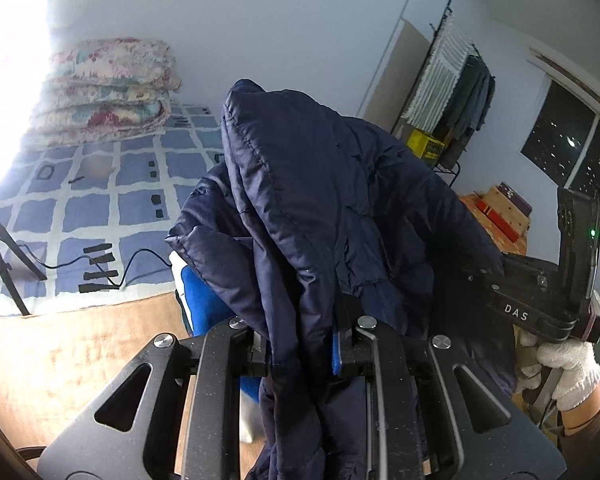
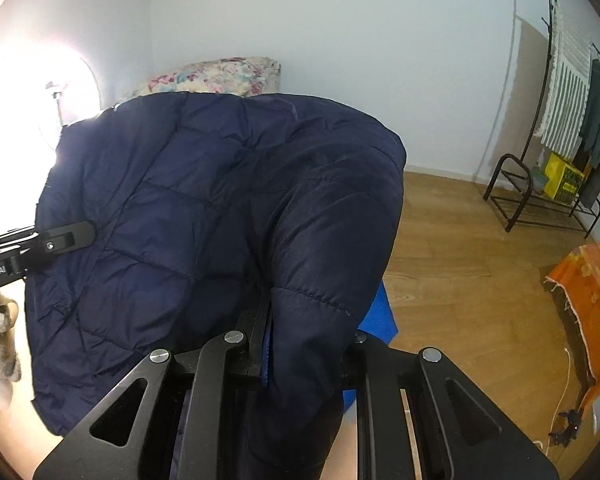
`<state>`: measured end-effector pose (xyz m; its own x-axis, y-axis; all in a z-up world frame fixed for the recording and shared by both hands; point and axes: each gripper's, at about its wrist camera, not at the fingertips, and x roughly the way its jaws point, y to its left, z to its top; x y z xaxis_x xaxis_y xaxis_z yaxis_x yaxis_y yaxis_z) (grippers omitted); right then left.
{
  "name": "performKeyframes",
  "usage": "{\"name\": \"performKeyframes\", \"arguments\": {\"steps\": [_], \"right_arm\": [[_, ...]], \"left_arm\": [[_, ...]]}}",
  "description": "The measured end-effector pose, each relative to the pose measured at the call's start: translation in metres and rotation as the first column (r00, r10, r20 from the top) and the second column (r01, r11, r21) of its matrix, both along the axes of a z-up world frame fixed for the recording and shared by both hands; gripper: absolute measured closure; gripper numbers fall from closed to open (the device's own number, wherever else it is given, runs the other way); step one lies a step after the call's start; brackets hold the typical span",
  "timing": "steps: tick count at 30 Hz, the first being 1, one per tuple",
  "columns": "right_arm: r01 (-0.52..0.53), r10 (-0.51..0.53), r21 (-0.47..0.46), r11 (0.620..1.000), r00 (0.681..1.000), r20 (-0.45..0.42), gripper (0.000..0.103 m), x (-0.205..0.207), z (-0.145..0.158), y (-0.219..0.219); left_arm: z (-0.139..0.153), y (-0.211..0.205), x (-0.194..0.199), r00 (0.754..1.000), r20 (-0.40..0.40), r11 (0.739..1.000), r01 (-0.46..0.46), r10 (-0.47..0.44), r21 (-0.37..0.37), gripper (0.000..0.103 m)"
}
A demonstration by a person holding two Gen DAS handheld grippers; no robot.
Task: Fold large clothes
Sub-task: 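Grasp the folded jacket with both grippers and lift it off the bed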
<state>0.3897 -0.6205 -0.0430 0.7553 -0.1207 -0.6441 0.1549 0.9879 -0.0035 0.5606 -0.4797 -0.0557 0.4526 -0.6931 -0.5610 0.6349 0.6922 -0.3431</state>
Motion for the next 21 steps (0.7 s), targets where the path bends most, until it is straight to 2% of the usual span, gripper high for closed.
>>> {"name": "performKeyframes", "arguments": {"steps": [14,21], "right_arm": [[-0.054,0.052,-0.033,0.998,0.997,-0.058,0.088,0.050,-0.037,-0.028],[-0.080,0.082,0.026,0.996,0.993,-0.082,0.086,0.065,-0.060,-0.046]], "left_arm": [[-0.055,-0.023,0.046,0.995,-0.062,0.997,-0.075,0.077,0.024,0.085],[-0.081,-0.020,0.061,0.991,-0.091,0.994,-0.098,0.102,0.049,0.085]]}}
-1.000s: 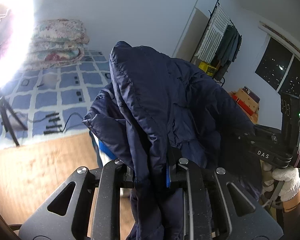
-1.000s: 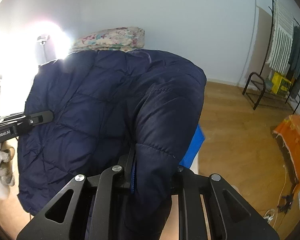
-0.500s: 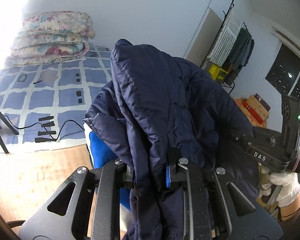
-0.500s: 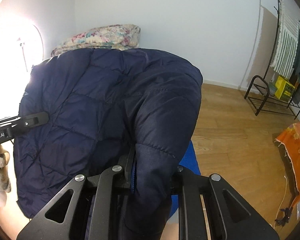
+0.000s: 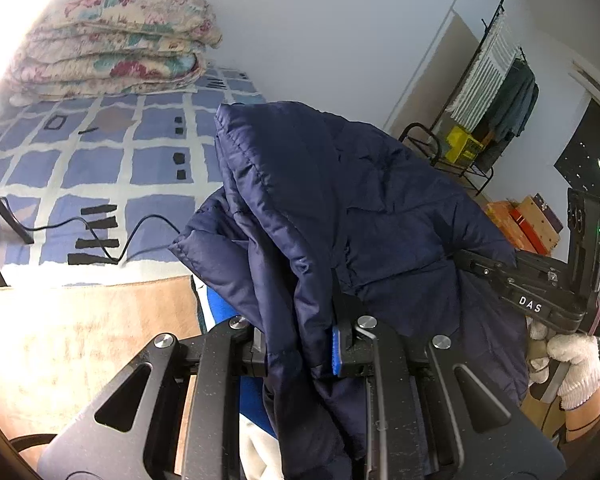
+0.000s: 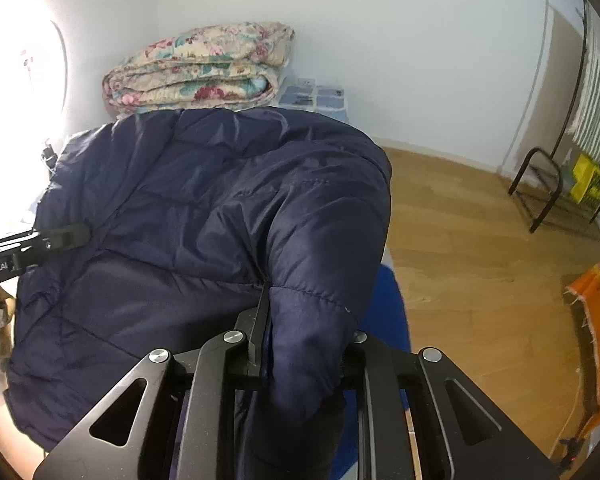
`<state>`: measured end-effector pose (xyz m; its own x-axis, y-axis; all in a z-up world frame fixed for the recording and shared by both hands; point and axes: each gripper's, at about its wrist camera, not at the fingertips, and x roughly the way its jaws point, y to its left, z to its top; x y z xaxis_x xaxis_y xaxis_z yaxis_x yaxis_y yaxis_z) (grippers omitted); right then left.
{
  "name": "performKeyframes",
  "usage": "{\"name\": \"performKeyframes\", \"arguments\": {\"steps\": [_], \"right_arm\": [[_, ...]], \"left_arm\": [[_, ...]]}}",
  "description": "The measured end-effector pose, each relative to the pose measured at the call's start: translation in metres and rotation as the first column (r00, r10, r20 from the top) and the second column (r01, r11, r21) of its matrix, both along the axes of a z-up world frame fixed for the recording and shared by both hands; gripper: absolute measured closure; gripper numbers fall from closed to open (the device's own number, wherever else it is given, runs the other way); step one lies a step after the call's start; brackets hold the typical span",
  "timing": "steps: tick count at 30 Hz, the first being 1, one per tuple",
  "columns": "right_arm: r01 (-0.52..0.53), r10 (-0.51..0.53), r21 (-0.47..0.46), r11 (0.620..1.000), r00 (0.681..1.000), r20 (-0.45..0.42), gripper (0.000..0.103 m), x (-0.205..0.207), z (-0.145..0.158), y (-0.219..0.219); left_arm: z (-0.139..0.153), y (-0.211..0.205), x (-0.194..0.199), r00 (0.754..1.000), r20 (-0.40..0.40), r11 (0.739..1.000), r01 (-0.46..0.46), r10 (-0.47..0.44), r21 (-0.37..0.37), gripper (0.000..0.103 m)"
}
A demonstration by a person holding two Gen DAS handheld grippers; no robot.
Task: Fold large clothes
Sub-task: 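Grasp the folded jacket with both grippers and lift it off the bed, then lower the jacket onto the blue and white clothes stack, open both grippers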
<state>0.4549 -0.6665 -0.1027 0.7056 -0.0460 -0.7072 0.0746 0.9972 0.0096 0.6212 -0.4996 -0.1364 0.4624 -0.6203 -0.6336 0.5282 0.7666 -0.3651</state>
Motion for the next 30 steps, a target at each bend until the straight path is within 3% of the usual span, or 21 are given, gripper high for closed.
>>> {"name": "performKeyframes", "arguments": {"steps": [2,6,12,16,21,30], "right_arm": [[-0.006,0.006,0.028,1.000,1.000,0.000,0.084,0.001,-0.005,-0.005],[0.017,-0.016,0.041,0.999,1.000,-0.026,0.071,0.002,-0.014,-0.014],[0.091,-0.092,-0.024,0.996,0.995,-0.027,0.054,0.000,-0.018,-0.022],[0.145,-0.148,-0.093,0.985,0.989,-0.020,0.036,-0.005,-0.016,-0.022],[0.183,-0.186,-0.126,0.975,0.983,-0.009,0.035,-0.010,-0.013,-0.021],[0.247,-0.248,-0.141,0.959,0.969,0.014,0.035,-0.028,0.006,-0.009]], "left_arm": [[-0.004,-0.002,0.000,1.000,0.007,1.000,-0.001,0.001,0.014,0.085],[-0.008,-0.003,0.000,1.000,0.016,0.999,0.001,-0.002,0.033,0.081],[-0.011,0.000,-0.003,0.999,0.034,0.997,-0.019,0.017,0.071,0.061],[-0.012,0.001,-0.008,0.999,0.044,0.994,-0.027,0.022,0.108,0.049],[-0.005,0.010,-0.018,0.998,0.056,0.992,-0.029,0.023,0.119,0.048],[0.026,0.030,-0.055,0.988,0.151,0.989,-0.008,-0.015,0.151,0.048]]}}
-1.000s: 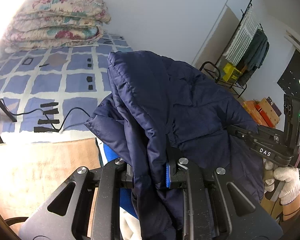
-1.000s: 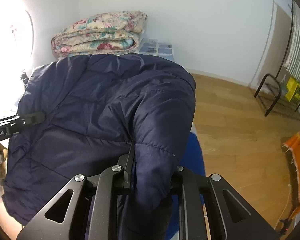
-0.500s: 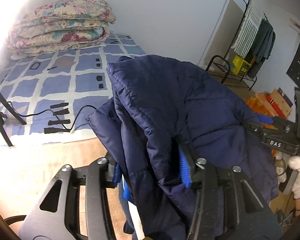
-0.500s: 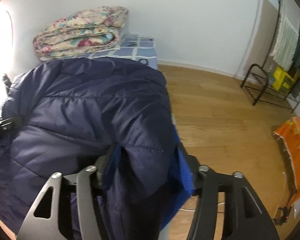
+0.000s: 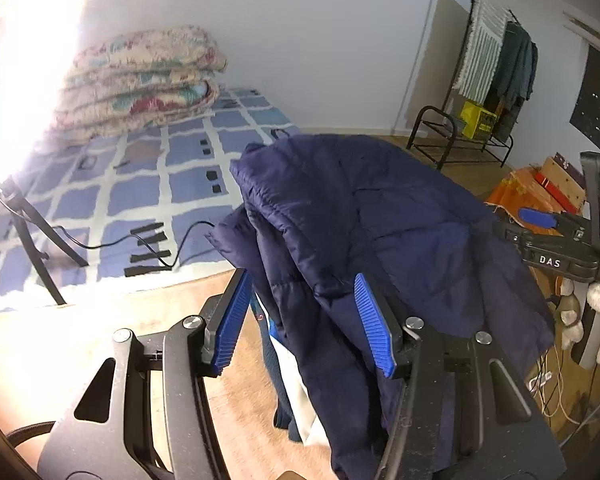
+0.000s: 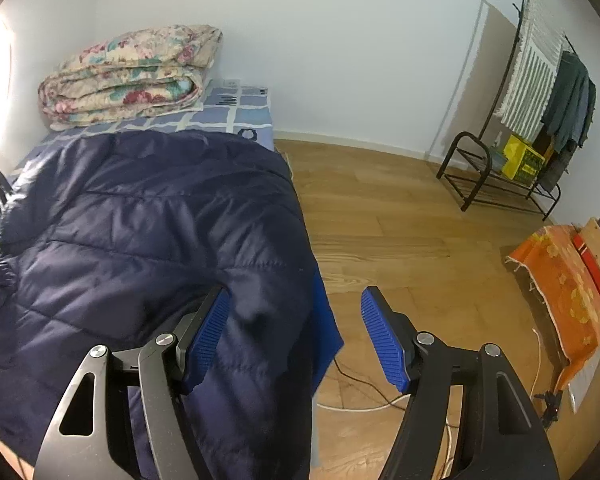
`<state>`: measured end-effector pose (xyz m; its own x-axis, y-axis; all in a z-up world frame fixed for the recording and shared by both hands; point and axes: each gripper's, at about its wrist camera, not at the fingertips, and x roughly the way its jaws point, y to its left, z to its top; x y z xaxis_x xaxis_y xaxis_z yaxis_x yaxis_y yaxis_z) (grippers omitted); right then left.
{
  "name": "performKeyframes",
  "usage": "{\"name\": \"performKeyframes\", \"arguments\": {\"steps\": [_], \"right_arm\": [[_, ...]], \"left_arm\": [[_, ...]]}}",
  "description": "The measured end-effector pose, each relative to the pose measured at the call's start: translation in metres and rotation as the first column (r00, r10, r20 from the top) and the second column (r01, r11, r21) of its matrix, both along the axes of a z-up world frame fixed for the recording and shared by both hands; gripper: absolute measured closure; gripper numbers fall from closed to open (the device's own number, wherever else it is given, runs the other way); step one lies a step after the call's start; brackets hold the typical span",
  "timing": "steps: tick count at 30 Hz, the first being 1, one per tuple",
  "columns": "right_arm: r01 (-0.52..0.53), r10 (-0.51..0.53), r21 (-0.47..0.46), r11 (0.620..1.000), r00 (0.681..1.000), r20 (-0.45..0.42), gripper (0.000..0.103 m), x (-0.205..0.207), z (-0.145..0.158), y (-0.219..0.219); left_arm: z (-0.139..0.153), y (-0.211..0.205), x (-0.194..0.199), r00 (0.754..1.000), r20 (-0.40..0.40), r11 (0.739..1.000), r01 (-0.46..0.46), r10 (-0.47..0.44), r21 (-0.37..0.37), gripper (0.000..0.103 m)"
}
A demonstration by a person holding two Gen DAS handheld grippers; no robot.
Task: Fold large clothes
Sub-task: 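Lower the jacket onto the blue and white clothes stack, open both grippers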
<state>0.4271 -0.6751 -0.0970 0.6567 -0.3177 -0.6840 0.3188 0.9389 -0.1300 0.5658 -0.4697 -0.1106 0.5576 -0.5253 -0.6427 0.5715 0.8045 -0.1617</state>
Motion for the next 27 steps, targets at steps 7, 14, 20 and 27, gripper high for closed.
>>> {"name": "performKeyframes", "arguments": {"steps": [7,14,20,27], "right_arm": [[0.022,-0.022,-0.004,1.000,1.000,0.016,0.035,-0.017,0.010,0.017],[0.046,-0.047,0.012,0.999,0.998,0.047,0.035,-0.035,0.013,0.031],[0.048,-0.048,0.011,0.999,0.997,0.068,0.035,-0.050,0.014,0.051],[0.028,-0.030,0.020,0.999,0.994,0.101,0.035,-0.081,0.030,0.079]], "left_arm": [[0.017,0.013,-0.025,0.999,0.039,0.999,0.031,-0.030,-0.012,0.048],[0.017,0.028,-0.053,0.995,0.088,0.998,0.057,-0.055,-0.015,0.048],[0.018,0.045,-0.077,0.993,0.101,0.998,0.065,-0.063,-0.019,0.048],[0.039,0.080,-0.124,0.989,0.137,0.998,0.061,-0.058,-0.021,0.048]]}}
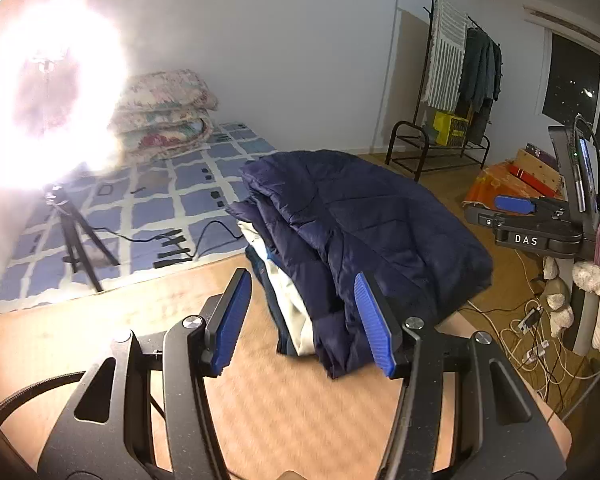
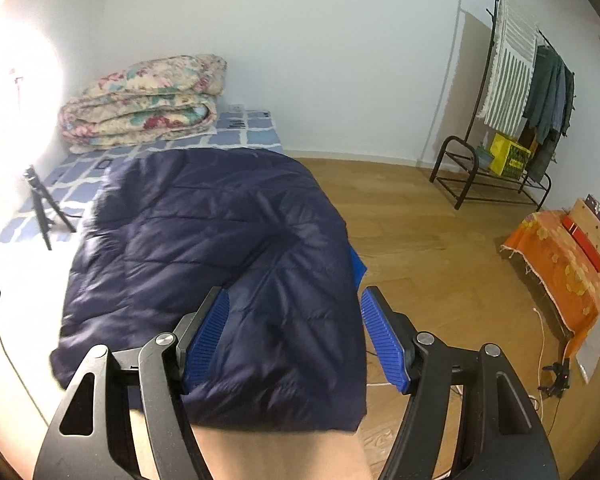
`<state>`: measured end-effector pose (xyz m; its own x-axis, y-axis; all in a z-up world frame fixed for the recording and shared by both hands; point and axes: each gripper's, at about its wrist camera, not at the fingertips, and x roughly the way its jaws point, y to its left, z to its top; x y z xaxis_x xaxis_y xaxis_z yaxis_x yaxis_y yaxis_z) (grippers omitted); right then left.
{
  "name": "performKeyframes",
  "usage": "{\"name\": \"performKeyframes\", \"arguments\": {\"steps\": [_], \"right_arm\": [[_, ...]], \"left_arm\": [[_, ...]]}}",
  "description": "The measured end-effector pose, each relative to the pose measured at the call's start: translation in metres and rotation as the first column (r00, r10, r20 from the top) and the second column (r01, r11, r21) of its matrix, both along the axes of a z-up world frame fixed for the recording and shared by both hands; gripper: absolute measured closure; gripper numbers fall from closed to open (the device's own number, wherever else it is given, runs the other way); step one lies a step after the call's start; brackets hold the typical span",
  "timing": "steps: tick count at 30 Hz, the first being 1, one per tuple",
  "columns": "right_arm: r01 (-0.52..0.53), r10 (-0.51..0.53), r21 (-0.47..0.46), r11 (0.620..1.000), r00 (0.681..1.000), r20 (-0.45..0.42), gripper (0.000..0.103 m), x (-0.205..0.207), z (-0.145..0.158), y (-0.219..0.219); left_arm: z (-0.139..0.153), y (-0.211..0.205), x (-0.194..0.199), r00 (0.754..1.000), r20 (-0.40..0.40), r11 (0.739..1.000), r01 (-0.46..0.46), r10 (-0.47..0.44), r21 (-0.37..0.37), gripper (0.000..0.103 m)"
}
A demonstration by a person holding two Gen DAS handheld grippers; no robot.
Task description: Fold large clothes
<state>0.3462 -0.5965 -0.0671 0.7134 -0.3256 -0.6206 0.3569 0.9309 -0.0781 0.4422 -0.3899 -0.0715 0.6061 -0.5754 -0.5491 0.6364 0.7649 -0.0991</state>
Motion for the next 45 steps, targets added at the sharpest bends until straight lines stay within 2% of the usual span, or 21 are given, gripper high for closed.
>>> {"name": "performKeyframes", "arguments": {"steps": [5,10,17,21,25,35,37,42,44,45], "right_arm": [[-0.033,0.033,0.004,0.999,0.999,0.028,0.035,-0.035,0.022,0.028],[-0.055,0.053,0.046,0.997,0.997,0.050,0.035,-0.076,0.048,0.053],[-0.105,0.101,0.045,0.993,0.991,0.092,0.033,-0.137,0.077,0.097],[-0.126,0.120,0.051,0.991,0.987,0.108,0.028,-0.170,0.084,0.125],[-0.142,0.138,0.032,0.989,0.986,0.088,0.028,-0.196,0.078,0.156],[-0.146,0.147,-0.015,0.989,0.982,0.122,0.026,-0.252,0.053,0.218],[-0.137,0.138,-0.018,0.990,0.980,0.140,0.025,-0.260,0.046,0.229],[-0.110,0.106,0.013,0.994,0.977,0.182,0.024,-0.271,0.040,0.235],[-0.099,0.097,-0.001,0.995,0.976,0.195,0.024,-0.275,0.041,0.237],[-0.093,0.093,-0.009,0.996,0.975,0.201,0.024,-0.277,0.040,0.239]], "left_arm": [[0.030,0.032,-0.044,0.999,0.030,1.000,-0.016,0.015,0.008,0.048],[0.060,0.067,-0.104,0.998,0.060,1.000,-0.026,0.026,-0.005,0.048],[0.078,0.111,-0.183,0.996,0.089,0.999,-0.014,0.017,-0.028,0.048],[0.077,0.135,-0.222,0.998,0.067,0.999,-0.001,0.004,-0.046,0.048],[0.070,0.157,-0.256,0.999,0.043,0.998,0.000,0.003,-0.064,0.048],[0.048,0.192,-0.299,0.998,0.039,0.996,-0.045,0.049,-0.077,0.047],[0.046,0.196,-0.303,0.997,0.053,0.996,-0.052,0.057,-0.075,0.037],[0.042,0.203,-0.314,0.994,0.091,0.995,-0.061,0.067,-0.073,0.035],[0.039,0.204,-0.316,0.993,0.095,0.996,-0.060,0.066,-0.069,0.031],[0.038,0.205,-0.316,0.993,0.092,0.995,-0.061,0.068,-0.074,0.025]]}}
